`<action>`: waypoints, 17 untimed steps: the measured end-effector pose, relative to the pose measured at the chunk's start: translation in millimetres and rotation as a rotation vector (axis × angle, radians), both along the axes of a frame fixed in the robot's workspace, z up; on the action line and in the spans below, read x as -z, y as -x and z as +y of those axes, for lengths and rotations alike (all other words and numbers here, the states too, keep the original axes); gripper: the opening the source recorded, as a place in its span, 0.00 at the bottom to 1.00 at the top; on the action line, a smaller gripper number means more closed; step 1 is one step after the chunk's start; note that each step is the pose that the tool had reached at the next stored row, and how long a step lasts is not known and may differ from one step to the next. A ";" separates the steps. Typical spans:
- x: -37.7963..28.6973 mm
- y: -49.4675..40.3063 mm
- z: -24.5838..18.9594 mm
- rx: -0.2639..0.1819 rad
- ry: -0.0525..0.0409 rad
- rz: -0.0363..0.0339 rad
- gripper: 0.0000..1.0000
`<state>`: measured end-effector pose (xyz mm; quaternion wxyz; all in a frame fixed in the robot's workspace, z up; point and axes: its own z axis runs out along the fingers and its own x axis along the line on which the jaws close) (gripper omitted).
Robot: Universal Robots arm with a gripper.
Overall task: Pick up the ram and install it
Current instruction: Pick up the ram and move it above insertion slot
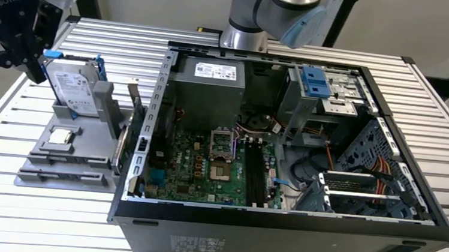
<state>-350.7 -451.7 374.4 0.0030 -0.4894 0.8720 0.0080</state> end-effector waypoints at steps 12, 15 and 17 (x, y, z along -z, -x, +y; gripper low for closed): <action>0.1 0.0 0.0 -0.108 0.0000 0.0001 0.00; 0.2 0.0 0.0 -0.139 0.0000 0.0000 0.00; 0.2 0.0 0.0 -0.158 0.0000 0.0000 0.00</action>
